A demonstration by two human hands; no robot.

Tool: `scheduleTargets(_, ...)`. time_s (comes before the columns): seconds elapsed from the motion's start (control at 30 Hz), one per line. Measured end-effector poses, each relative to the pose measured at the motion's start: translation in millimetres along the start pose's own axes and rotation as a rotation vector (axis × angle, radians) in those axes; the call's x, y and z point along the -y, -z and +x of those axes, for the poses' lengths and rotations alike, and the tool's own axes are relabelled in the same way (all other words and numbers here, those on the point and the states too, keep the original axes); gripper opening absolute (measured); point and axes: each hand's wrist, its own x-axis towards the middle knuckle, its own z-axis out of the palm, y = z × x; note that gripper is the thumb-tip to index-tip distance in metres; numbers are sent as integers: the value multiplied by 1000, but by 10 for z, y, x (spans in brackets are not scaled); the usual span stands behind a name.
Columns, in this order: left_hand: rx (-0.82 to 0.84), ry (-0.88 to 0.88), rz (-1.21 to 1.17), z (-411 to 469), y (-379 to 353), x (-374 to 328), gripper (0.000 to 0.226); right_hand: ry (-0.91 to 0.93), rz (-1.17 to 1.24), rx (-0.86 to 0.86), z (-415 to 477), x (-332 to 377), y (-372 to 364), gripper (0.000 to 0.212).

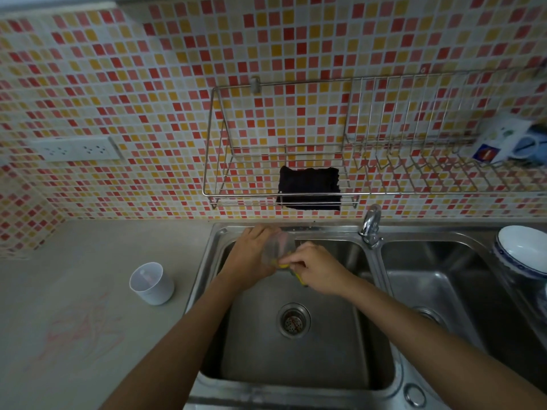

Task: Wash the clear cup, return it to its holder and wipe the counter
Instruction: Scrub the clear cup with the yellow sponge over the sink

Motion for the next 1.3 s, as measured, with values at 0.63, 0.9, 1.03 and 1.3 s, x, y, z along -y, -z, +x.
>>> scheduleTargets(0.63, -47, 182, -218, -35, -20, -117, 95, 257, -288, -313, -75, -31, 14, 49)
scheduleTargets(0.9, -64, 85, 50, 35, 114, -6, 74, 196, -39, -208, -61, 201, 3, 37)
scheduleTargets(1.03, 18, 65, 35, 23, 161, -118, 67, 302, -413, -132, 37, 111, 75, 39)
scheduleTargets(1.3, 45, 68, 84, 28, 186, -113, 68, 143, -147, -174, -14, 70, -102, 35)
